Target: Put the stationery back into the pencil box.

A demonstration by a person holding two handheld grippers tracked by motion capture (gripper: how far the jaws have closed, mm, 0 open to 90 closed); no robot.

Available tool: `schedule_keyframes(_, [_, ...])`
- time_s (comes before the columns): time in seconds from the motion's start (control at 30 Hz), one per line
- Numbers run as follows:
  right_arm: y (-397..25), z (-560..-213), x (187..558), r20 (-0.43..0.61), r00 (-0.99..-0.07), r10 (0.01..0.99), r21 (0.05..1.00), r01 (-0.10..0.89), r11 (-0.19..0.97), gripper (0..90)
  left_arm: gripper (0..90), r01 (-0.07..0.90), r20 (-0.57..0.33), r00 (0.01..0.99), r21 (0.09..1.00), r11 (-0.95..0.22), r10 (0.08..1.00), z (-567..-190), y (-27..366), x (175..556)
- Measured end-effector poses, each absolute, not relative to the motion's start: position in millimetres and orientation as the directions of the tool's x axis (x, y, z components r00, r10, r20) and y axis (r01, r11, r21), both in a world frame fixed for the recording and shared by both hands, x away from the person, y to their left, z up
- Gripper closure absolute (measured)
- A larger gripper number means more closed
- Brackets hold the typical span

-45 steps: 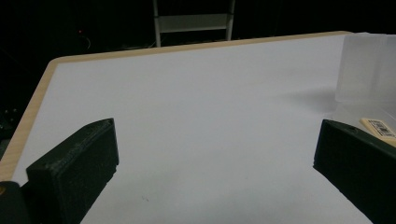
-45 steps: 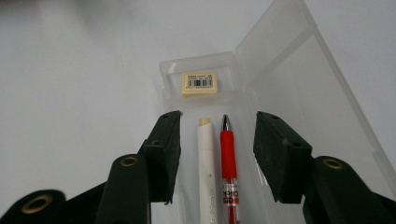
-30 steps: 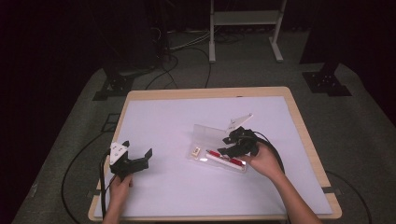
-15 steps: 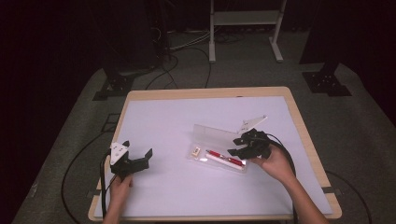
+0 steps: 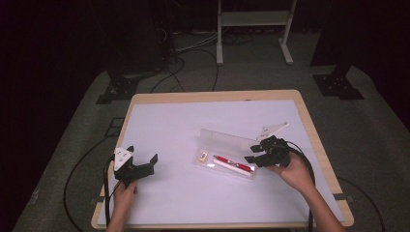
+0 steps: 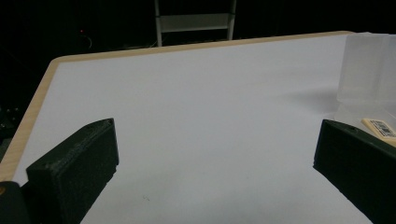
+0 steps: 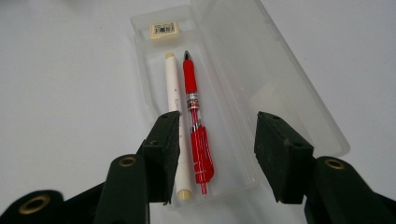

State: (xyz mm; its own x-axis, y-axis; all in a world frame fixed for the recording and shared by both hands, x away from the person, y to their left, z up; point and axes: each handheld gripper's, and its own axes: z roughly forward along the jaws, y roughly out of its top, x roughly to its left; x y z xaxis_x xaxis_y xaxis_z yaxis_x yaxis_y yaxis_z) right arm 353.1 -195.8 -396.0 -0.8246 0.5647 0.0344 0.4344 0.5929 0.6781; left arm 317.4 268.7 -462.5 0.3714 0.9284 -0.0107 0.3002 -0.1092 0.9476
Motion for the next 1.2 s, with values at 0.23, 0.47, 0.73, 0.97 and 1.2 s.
schedule_keyframes(0.23, [-205.1,-397.6,350.8,0.034,-0.817,0.575,0.674,0.444,0.591,49.3,0.0,0.299,-0.011,0.373,0.948,-0.109,0.928,-462.4,269.0,317.3])
schedule_keyframes(0.47, [-215.6,-400.6,346.7,0.041,-0.812,0.582,0.672,0.453,0.585,49.3,0.0,0.3,-0.008,0.372,0.947,-0.112,0.928,-462.5,268.2,317.4])
schedule_keyframes(0.73, [-229.5,-404.9,342.5,0.053,-0.798,0.6,0.672,0.473,0.57,49.2,0.0,0.299,-0.008,0.37,0.948,-0.111,0.929,-462.5,268.0,317.3])
schedule_keyframes(0.97, [-237.6,-406.2,339.2,0.057,-0.792,0.608,0.676,0.479,0.561,49.2,0.0,0.301,-0.01,0.37,0.947,-0.109,0.929,-462.5,268.1,317.4])
schedule_keyframes(1.2, [-244.5,-410.7,336.0,0.062,-0.786,0.615,0.67,0.49,0.558,49.0,0.0,0.3,-0.014,0.369,0.948,-0.105,0.929,-462.5,268.4,317.5])
